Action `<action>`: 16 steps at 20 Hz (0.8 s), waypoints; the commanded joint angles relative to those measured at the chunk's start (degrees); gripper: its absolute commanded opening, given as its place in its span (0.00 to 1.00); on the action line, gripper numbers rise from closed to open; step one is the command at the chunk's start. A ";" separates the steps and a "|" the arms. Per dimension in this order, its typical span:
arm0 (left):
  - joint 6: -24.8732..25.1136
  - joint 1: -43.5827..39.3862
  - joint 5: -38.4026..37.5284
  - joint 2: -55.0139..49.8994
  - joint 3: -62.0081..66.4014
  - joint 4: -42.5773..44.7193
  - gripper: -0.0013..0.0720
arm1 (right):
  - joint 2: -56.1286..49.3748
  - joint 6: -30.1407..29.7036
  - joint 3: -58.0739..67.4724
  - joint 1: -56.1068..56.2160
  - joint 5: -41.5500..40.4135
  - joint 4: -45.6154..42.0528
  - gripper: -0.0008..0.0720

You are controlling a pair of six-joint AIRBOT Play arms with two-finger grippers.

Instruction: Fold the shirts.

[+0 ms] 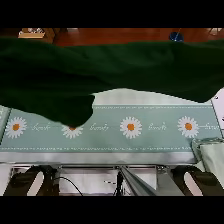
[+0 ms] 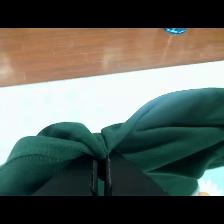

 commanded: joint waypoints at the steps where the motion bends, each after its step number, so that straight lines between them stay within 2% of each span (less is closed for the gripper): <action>1: -1.77 0.04 -7.21 3.23 1.44 0.85 0.05 | 0.07 0.48 5.70 -0.04 11.91 -2.51 0.05; 4: -5.22 0.04 -16.41 4.90 2.80 -2.73 0.05 | 0.28 2.29 8.98 -0.04 23.15 -2.10 0.05; 6: -8.46 0.04 -21.42 5.07 2.75 -5.81 0.05 | 1.09 5.40 8.98 -0.04 23.15 1.57 0.05; 8: -11.04 0.04 -21.29 5.18 2.62 -9.07 0.05 | 0.74 7.74 7.17 -0.04 23.17 7.21 0.05; 10: -11.76 0.04 -21.31 4.92 0.90 -9.46 0.05 | 0.72 7.23 -0.17 -0.04 23.15 8.13 0.05; 13: -11.54 0.04 -21.27 4.92 -9.29 -9.42 0.05 | -0.22 2.58 -16.33 -0.04 22.86 5.01 0.05; 14: -10.71 0.04 -21.16 4.81 -14.34 -9.40 0.05 | -1.18 1.33 -21.51 -0.04 21.79 3.23 0.05; 16: -7.52 0.04 -17.22 4.83 -26.75 -8.94 0.05 | -3.96 -0.22 -30.34 -0.02 14.69 1.07 0.05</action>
